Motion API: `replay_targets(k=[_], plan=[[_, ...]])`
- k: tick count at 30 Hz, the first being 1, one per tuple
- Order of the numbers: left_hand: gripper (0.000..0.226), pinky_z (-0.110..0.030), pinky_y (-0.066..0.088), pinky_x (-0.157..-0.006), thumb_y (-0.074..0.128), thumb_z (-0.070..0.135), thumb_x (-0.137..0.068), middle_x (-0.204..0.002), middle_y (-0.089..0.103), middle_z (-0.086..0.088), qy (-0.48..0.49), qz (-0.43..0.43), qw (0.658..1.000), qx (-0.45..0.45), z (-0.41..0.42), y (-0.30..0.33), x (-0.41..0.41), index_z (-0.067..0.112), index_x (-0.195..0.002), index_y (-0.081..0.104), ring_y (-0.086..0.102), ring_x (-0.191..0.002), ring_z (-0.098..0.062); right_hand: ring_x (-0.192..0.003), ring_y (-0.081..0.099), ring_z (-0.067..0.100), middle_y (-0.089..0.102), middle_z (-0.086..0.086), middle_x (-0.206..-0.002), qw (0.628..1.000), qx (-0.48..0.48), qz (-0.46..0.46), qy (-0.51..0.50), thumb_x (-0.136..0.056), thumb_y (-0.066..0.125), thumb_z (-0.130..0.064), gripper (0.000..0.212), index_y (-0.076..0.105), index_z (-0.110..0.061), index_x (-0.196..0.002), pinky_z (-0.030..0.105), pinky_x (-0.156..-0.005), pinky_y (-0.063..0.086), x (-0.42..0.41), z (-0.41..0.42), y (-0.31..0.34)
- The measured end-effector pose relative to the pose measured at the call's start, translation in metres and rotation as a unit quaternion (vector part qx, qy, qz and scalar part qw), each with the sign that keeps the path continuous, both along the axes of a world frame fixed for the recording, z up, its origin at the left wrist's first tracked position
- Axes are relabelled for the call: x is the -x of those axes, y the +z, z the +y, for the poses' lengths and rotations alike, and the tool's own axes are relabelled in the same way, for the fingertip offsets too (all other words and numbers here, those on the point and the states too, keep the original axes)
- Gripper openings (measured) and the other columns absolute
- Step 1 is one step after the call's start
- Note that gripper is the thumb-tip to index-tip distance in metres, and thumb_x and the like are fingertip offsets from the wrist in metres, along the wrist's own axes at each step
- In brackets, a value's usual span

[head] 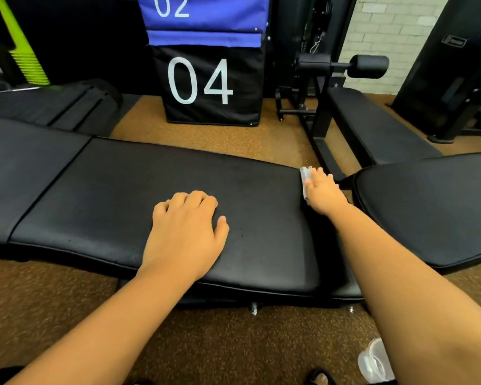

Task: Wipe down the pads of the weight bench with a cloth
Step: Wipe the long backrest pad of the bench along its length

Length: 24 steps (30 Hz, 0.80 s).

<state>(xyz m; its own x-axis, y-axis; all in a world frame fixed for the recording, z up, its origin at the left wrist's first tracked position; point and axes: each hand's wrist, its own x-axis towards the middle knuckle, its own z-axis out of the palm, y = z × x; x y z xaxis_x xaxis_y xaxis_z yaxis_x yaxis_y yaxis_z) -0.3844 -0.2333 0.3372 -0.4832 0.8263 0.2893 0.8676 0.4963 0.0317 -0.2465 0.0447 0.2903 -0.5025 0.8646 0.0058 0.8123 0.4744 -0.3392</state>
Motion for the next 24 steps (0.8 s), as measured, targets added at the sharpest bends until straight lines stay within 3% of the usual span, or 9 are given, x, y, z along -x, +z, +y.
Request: replay_targets(k=[3,8,10,16,19,22,24], plan=[[0.036,-0.039,0.037,-0.093,0.037,0.047,-0.095,-0.119,0.057,0.01,0.001,0.0,1.0,0.001,-0.001,0.0,0.002,0.027,-0.115,0.059,0.051,-0.111,-0.018,-0.124,0.038,0.041,0.041,0.018,-0.133,0.999,-0.007,-0.035,-0.01,-0.099,0.038,-0.029,0.043,0.04,-0.003,-0.134,0.051,-0.098,0.036,0.029,-0.013,0.006],[0.036,-0.04,0.038,-0.093,0.039,0.047,-0.095,-0.12,0.058,0.01,0.0,0.0,1.0,0.002,-0.001,0.0,0.001,0.026,-0.116,0.059,0.052,-0.112,-0.019,-0.131,0.03,0.033,0.032,0.012,-0.145,0.983,-0.042,0.007,0.176,-0.103,0.03,-0.028,0.044,0.032,-0.007,-0.142,0.051,-0.105,0.032,0.071,-0.056,0.012],[0.036,-0.04,0.038,-0.092,0.04,0.048,-0.094,-0.118,0.059,0.01,-0.003,-0.002,1.0,0.0,0.0,0.0,0.0,0.026,-0.116,0.06,0.052,-0.111,-0.019,-0.134,0.027,0.034,0.03,0.014,-0.148,0.98,-0.029,0.023,0.196,-0.104,0.028,-0.026,0.045,0.029,-0.007,-0.145,0.052,-0.108,0.028,0.06,-0.051,0.012],[0.038,-0.04,0.038,-0.092,0.038,0.049,-0.093,-0.118,0.059,0.011,-0.003,0.0,1.0,-0.002,-0.001,0.0,0.0,0.027,-0.116,0.06,0.053,-0.11,-0.018,-0.119,0.04,0.046,0.04,0.025,-0.131,0.999,-0.018,-0.024,-0.016,-0.097,0.035,-0.014,0.039,0.038,0.001,-0.132,0.053,-0.095,0.037,-0.012,0.008,0.0],[0.036,-0.04,0.038,-0.091,0.039,0.048,-0.093,-0.115,0.058,0.01,-0.003,0.01,1.0,-0.001,0.001,-0.001,0.002,0.027,-0.115,0.059,0.052,-0.108,-0.019,-0.125,0.038,0.043,0.036,0.027,-0.14,0.996,0.021,-0.073,-0.046,-0.098,0.039,-0.014,0.045,0.036,0.01,-0.136,0.052,-0.103,0.034,-0.016,0.025,-0.005],[0.037,-0.04,0.038,-0.091,0.037,0.049,-0.093,-0.115,0.057,0.008,-0.007,0.009,1.0,0.007,0.003,-0.002,0.003,0.026,-0.114,0.057,0.052,-0.108,-0.02,-0.122,0.042,0.041,0.044,0.02,-0.135,0.994,0.009,-0.101,-0.051,-0.096,0.037,-0.028,0.044,0.046,-0.002,-0.13,0.052,-0.102,0.037,0.002,0.036,-0.007],[0.039,-0.04,0.038,-0.091,0.034,0.049,-0.093,-0.114,0.057,0.008,-0.006,0.011,1.0,0.007,0.003,-0.002,0.002,0.026,-0.113,0.057,0.051,-0.107,-0.021,-0.121,0.044,0.043,0.049,0.019,-0.131,0.997,0.011,-0.066,-0.045,-0.094,0.036,-0.033,0.042,0.05,-0.007,-0.123,0.051,-0.101,0.039,0.026,0.031,-0.004]])
